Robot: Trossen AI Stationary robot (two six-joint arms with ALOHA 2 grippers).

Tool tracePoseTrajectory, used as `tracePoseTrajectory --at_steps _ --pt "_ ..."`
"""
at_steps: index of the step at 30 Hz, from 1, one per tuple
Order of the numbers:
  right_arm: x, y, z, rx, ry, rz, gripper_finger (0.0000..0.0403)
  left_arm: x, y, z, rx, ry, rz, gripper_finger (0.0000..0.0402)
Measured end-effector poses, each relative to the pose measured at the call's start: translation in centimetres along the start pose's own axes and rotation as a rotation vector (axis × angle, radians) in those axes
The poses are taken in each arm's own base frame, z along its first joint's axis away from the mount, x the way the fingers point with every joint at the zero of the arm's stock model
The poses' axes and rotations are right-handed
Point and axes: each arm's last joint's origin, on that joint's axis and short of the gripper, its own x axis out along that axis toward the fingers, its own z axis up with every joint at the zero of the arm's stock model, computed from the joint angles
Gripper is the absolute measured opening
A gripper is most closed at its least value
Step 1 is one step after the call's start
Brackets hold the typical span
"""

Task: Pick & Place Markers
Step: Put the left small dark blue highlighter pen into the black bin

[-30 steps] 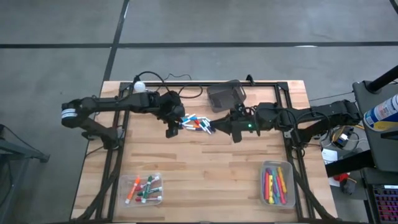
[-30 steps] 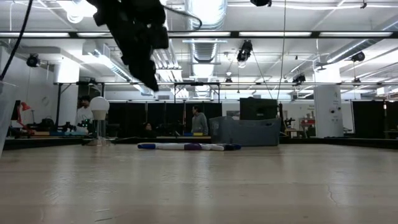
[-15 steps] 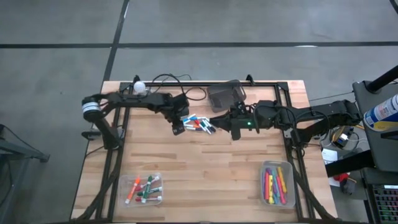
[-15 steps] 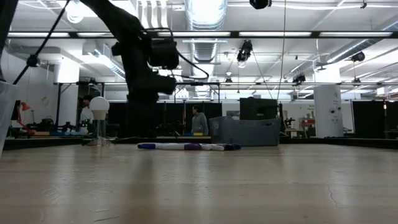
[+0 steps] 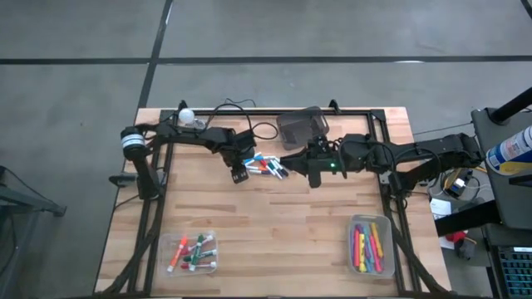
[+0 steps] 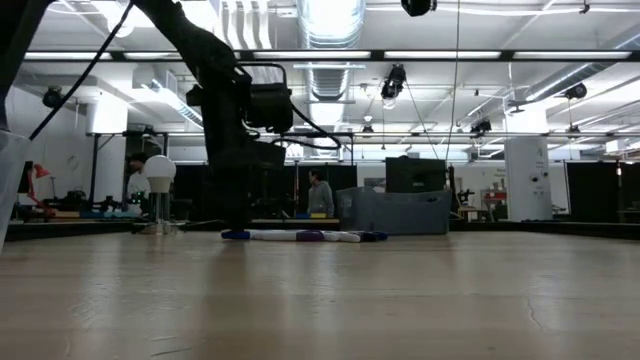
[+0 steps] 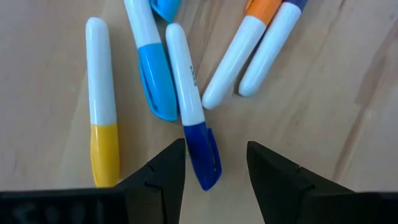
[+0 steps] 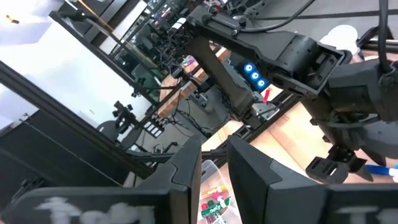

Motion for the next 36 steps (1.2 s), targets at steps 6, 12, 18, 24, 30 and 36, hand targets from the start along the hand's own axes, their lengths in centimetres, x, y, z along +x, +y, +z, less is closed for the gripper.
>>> tracePoseTrajectory --at_steps 6,12,18,24,30,36 --pt "0.0 -0.1 0.1 -0.005 -0.014 -0.014 0.0069 0.5 0.1 0.0 0.006 0.015 0.002 0.0163" --pt "0.1 -0.5 0.5 -0.005 -0.027 -0.027 0.0068 0.9 0.2 0.0 0.019 0.022 0.003 0.0136" --pt "0.1 -0.8 0.8 -0.004 -0.039 -0.039 0.0066 0.9 0.2 0.1 0.022 0.022 0.01 0.0066" --pt "0.2 -1.0 1.0 -0.019 -0.048 -0.049 0.0066 0.9 0.2 0.2 0.024 0.007 -0.014 0.0021" --pt "0.2 -1.2 1.2 -0.019 -0.054 -0.055 0.0066 0.3 0.0 -0.1 0.021 0.016 -0.062 0.0025" --pt "0.2 -1.3 1.3 -0.025 -0.056 -0.057 0.0066 -1.1 -0.1 -0.3 0.023 0.022 -0.06 0.0026"
